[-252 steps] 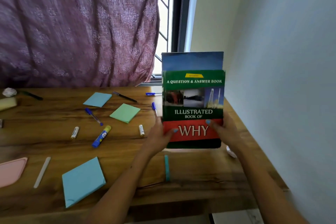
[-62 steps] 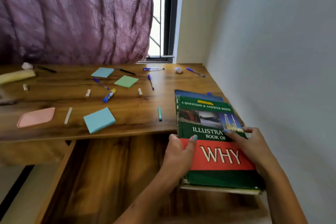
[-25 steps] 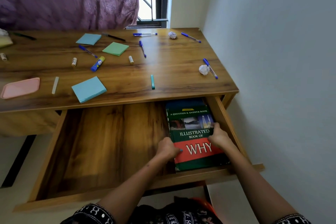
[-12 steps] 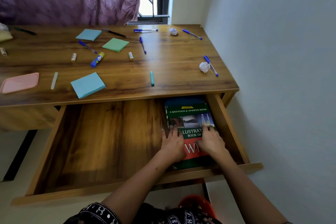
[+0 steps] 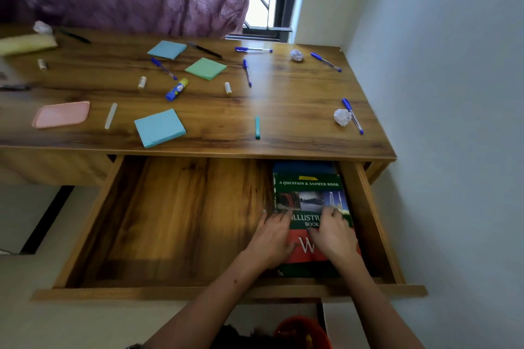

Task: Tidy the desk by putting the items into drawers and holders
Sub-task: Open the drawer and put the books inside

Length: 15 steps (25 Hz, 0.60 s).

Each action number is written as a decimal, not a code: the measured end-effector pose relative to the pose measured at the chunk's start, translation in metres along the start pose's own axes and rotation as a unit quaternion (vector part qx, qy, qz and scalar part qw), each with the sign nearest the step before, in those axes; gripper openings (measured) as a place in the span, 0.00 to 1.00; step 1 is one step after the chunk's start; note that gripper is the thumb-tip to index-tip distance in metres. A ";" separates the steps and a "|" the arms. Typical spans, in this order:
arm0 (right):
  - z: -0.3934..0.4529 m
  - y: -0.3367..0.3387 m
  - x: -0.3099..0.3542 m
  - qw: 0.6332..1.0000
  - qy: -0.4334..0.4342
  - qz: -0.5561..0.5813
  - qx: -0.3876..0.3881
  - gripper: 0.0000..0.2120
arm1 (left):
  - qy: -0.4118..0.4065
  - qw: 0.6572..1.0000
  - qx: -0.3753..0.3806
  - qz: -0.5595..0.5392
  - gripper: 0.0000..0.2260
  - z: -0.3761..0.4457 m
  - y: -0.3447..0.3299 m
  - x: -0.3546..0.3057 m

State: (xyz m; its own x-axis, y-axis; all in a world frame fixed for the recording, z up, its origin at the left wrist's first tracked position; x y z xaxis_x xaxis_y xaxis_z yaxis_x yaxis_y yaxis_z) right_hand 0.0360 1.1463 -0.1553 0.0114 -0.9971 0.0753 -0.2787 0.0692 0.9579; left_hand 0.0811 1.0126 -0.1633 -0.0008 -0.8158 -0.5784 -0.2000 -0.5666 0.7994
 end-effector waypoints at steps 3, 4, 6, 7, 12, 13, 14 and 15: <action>-0.012 0.015 0.033 0.994 0.059 0.048 -0.073 0.23 | -0.021 0.991 -0.098 -0.090 0.26 -0.024 0.033 0.014; -0.015 0.021 0.046 0.991 0.078 0.063 -0.088 0.23 | -0.020 0.985 -0.121 -0.118 0.24 -0.032 0.044 0.022; -0.023 0.036 0.075 0.985 0.108 0.092 -0.101 0.25 | -0.011 0.969 -0.176 -0.172 0.21 -0.053 0.074 0.042; -0.028 0.043 0.090 0.982 0.120 0.108 -0.098 0.25 | -0.001 0.959 -0.206 -0.193 0.19 -0.064 0.089 0.056; -0.065 0.066 0.186 0.961 0.200 0.166 -0.090 0.24 | 0.099 0.899 -0.363 -0.225 0.17 -0.146 0.163 0.145; -0.073 0.067 0.210 0.956 0.214 0.179 -0.090 0.24 | 0.122 0.883 -0.390 -0.230 0.16 -0.169 0.175 0.168; -0.082 0.068 0.233 0.951 0.224 0.195 -0.088 0.24 | 0.147 0.869 -0.405 -0.241 0.16 -0.190 0.184 0.189; -0.090 0.067 0.254 0.947 0.230 0.209 -0.085 0.24 | 0.175 0.857 -0.415 -0.250 0.16 -0.211 0.192 0.209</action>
State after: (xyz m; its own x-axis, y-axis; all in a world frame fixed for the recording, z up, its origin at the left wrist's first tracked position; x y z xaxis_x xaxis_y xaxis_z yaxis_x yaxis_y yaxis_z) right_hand 0.1069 0.9002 -0.0469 0.3621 -0.7649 0.5327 -0.1935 0.4974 0.8457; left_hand 0.2492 0.7088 -0.0961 0.2052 -0.3487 -0.9145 0.6771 -0.6241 0.3900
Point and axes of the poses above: each hand's wrist, its own z-axis towards the middle knuckle, its own y-axis out of the back of the hand, x = y × z, the point moved 3 cm from there along z, towards the middle knuckle, and after that the axes turned 7 degrees about -z, right-handed, at the moved point
